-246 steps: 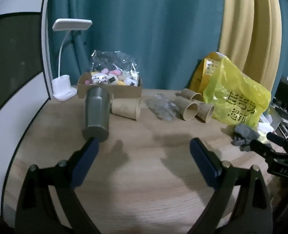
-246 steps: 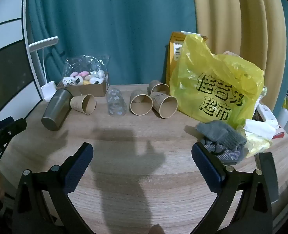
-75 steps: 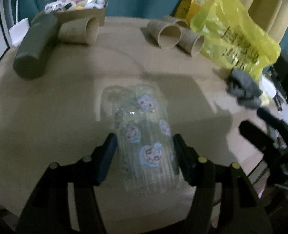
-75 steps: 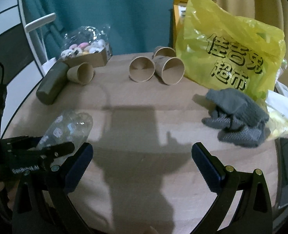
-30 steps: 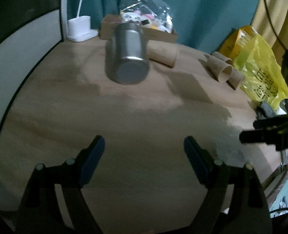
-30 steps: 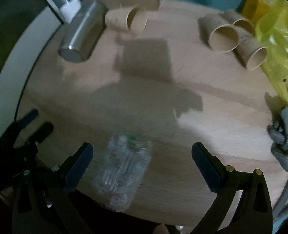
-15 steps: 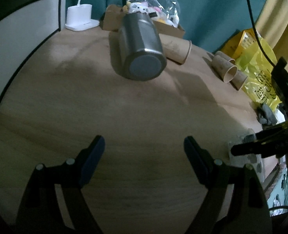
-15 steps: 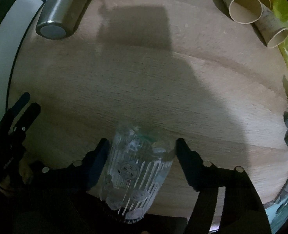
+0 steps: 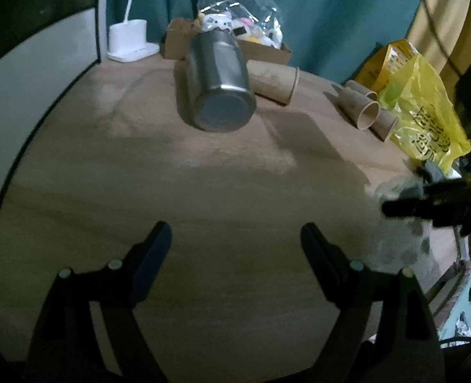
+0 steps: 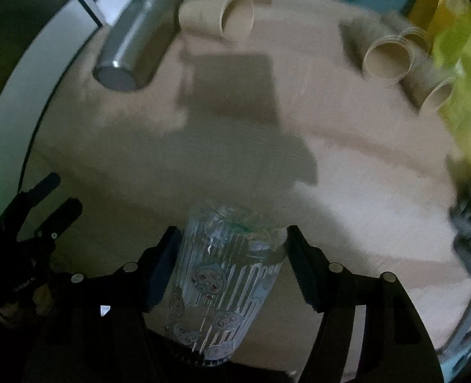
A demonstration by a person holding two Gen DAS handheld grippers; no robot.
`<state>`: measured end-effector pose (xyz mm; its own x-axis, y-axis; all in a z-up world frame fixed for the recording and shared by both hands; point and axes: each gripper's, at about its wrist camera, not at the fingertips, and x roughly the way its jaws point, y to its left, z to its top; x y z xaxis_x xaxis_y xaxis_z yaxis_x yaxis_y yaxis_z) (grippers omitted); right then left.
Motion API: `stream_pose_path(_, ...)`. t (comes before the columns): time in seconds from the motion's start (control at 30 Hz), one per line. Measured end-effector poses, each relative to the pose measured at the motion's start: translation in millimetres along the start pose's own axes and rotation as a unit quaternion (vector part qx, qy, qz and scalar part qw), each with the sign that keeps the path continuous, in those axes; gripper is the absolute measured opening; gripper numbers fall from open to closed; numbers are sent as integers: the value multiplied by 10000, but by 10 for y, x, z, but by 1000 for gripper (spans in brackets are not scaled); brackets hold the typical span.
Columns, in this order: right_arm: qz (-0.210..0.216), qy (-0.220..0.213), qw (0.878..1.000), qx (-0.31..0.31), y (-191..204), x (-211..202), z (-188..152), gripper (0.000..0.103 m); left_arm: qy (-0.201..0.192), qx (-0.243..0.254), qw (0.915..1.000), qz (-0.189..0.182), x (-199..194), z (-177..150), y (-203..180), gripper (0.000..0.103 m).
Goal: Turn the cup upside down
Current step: 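Rotate the held cup with the right gripper until its rim faces down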
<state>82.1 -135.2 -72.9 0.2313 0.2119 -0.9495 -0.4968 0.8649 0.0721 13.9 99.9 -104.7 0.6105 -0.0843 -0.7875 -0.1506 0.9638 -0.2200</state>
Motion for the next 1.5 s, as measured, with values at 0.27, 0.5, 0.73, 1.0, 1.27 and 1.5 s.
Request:
stream_pose_path(0.27,-678,-1792,9811,-272,56,-415,-312,70,-204,144,9997,50,-132,15,-170,84)
stream_pose_path(0.5,-1026,-3366,9360,-111,36,-461,-606,70,-442,434,9981,-31,-121,-9,-481,84)
stream_pose_path(0.73,-1456,-4073,9009,-353,55,-213,-964,70,-516,214,9984,-53,-51,-54,-515,84)
stream_pose_path(1.0,-1739,-4239,8877,-462,65,-54,-1136,70,-612,362,9974,91,-98,-77,-595,84)
stream_pose_path(1.27,-1723,-4379,8814,-412,53,13,-1223,70,-628,491,9968,96,-103,-122,-672,84)
stream_pose_path(1.5,-1569,-4414,8826,-386,63,17,-1284,70,-877,571,9945,65,-133,-150,-711,84)
